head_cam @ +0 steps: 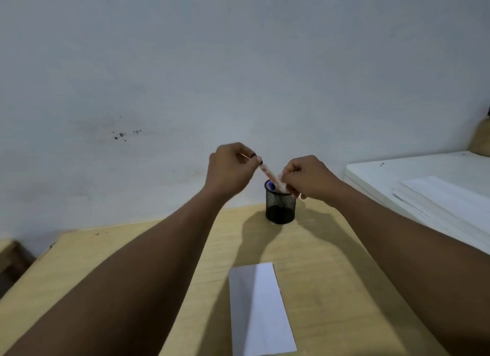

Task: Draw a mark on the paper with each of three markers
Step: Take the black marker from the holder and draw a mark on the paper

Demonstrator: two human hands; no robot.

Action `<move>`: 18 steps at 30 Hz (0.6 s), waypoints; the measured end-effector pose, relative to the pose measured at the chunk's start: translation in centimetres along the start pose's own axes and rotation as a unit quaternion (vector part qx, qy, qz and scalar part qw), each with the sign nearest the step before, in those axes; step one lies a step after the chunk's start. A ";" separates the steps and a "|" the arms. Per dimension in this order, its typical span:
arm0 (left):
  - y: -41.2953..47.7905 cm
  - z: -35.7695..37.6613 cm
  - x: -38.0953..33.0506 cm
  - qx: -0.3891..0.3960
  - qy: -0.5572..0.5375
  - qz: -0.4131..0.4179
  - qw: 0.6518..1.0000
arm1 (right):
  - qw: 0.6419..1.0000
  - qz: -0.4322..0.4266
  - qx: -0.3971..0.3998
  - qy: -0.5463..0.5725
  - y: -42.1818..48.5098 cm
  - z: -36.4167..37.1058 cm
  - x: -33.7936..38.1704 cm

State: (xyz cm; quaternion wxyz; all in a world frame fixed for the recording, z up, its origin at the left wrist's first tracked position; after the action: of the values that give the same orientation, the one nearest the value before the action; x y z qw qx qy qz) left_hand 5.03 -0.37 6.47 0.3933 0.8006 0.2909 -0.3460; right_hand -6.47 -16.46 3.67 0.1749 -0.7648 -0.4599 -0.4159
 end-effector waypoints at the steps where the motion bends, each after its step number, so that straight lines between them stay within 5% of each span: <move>1: -0.5 -1.1 0.0 -0.008 -0.055 -0.024 0.998 | 0.999 0.016 0.024 0.028 -0.8 0.7 0.8; 6: -4.4 -5.2 2.0 0.078 -0.290 -0.146 0.943 | 0.954 0.115 0.186 0.208 -5.7 7.2 4.3; 11: -7.8 -5.7 5.3 0.149 -0.320 -0.221 0.909 | 0.890 0.153 0.084 0.421 -5.8 10.7 3.8; 18: -10.8 -6.2 9.6 0.095 -0.355 -0.236 0.900 | 0.866 0.115 0.084 0.480 -5.3 14.2 3.5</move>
State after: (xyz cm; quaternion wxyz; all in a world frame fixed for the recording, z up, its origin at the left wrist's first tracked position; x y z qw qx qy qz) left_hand 4.75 12.28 -2.93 0.2997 0.5663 0.2784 -0.7155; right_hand -3.43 -2.56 -2.58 0.4844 -0.5005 -0.2610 -0.6683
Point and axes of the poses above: each hand's wrist, its own y-axis towards the middle knuckle, its own z-axis out of the palm, x = y × z, the point moved 6 cm from there along y, towards the middle knuckle, and after that the axes turned 3 degrees about x, right-handed, at the moved point
